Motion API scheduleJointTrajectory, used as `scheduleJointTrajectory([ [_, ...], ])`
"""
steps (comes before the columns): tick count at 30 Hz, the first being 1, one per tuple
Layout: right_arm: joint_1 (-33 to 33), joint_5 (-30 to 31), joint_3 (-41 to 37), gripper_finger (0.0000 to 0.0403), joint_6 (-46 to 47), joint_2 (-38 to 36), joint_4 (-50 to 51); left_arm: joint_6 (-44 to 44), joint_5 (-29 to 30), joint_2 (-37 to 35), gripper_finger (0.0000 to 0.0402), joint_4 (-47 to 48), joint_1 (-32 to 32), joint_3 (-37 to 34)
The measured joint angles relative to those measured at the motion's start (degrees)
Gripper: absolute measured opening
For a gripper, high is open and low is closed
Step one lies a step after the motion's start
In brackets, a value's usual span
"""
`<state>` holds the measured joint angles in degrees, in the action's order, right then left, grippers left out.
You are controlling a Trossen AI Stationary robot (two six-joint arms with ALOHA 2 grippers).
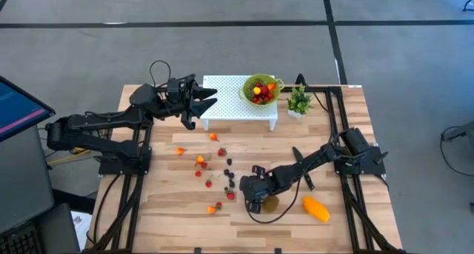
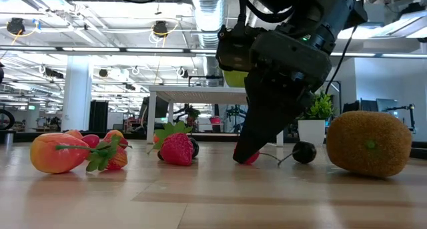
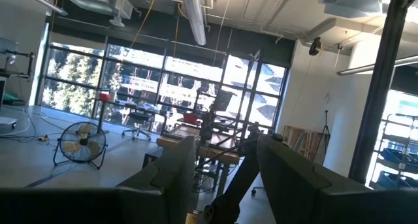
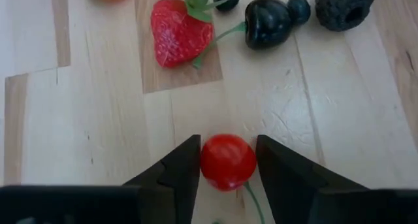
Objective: Pick & Place Fruit
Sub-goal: Put the red cherry into the green strainer bowl
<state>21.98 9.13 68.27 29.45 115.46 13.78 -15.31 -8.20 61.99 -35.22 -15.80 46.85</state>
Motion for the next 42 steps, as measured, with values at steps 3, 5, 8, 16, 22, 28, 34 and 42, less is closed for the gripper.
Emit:
scheduleJointTrajectory([
  [3, -0.02, 0.00, 0.02, 0.0138, -0.02, 0.02, 0.00, 0.00, 0.00, -0.02, 0.0159, 0.00, 0.00, 0.00],
  [5, -0.02, 0.00, 0.02, 0.0129, -0.02, 0.02, 0.10, 0.00, 0.00, 0.00, 0.0159, 0.00, -0.01, 0.00],
  [8, -0.02, 0.02, 0.13, 0.0117, -0.02, 0.02, 0.53, 0.00, 0.00, 0.00, 0.0159, 0.00, -0.01, 0.00],
  [16, -0.02, 0.04, 0.13, 0.0122, -0.03, 0.02, 0.55, 0.00, 0.02, 0.00, 0.0159, 0.00, 0.00, 0.00],
  [22, -0.03, 0.07, 0.67, 0.0116, -0.13, 0.08, 0.38, 0.00, 0.00, -0.01, 0.0159, 0.00, -0.01, 0.00],
  [28, -1.28, -0.90, 5.84, 0.0115, -5.71, 0.45, 0.04, 0.00, 0.00, -0.02, 0.0159, 0.00, 0.01, 0.00],
  [34, -5.17, -0.24, 15.74, 0.0118, -15.35, 0.29, 12.94, 0.00, 0.00, 0.00, 0.0159, 0.00, 0.01, 0.00],
  [42, -11.95, 4.63, 30.64, 0.0118, -27.76, 0.15, 31.49, 0.00, 0.01, -0.02, 0.0159, -0.01, 0.01, 0.00],
])
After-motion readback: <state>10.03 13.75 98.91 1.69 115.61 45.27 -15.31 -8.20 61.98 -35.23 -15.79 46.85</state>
